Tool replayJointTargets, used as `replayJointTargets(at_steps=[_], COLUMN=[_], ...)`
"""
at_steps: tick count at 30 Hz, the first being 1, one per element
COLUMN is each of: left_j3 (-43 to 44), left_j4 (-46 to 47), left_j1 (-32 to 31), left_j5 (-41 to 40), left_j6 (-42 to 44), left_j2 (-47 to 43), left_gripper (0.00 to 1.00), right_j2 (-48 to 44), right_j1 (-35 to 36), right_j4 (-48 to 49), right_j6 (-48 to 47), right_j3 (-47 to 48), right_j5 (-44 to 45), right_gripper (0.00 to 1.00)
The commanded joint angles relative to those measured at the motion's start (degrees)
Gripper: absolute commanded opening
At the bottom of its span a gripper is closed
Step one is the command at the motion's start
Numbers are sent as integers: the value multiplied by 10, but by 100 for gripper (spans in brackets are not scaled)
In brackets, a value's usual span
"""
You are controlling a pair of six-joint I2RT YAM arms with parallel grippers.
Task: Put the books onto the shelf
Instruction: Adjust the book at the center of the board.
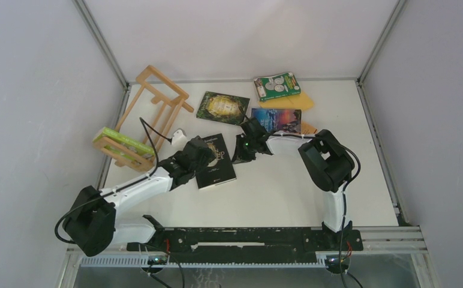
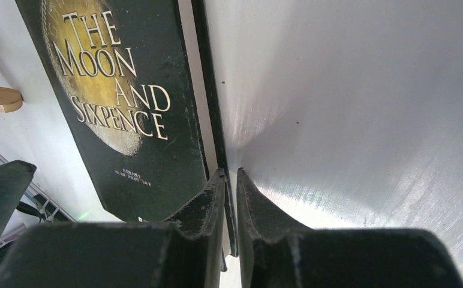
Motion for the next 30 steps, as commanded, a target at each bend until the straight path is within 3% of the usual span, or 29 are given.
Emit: replayJointTargets(at_steps=[1,11,16,22,30], left_j3=[0,-49,-65,-91,-142], left_j4=[-15,-59,-52,25,122], left_j1=[-3,-3,-2,-3,1], left_j5=[-36,-34,-27,3,25], left_j6=[8,-6,-14,-16,-30], left_j2=[-19,-11,-9,17,39], left_gripper=[75,77,78,81,83], right_j2=[7,0,0,8,-4], right_j1=[3,-9,-10,-10,-4], right_j4=[-17,-31,-34,-51,-65], right_j6=[-20,-33,-38,-47,-55], right_j3=[20,20,19,29,46], right_j5=[19,54,61,67,100], right_gripper=[20,22,34,45,46])
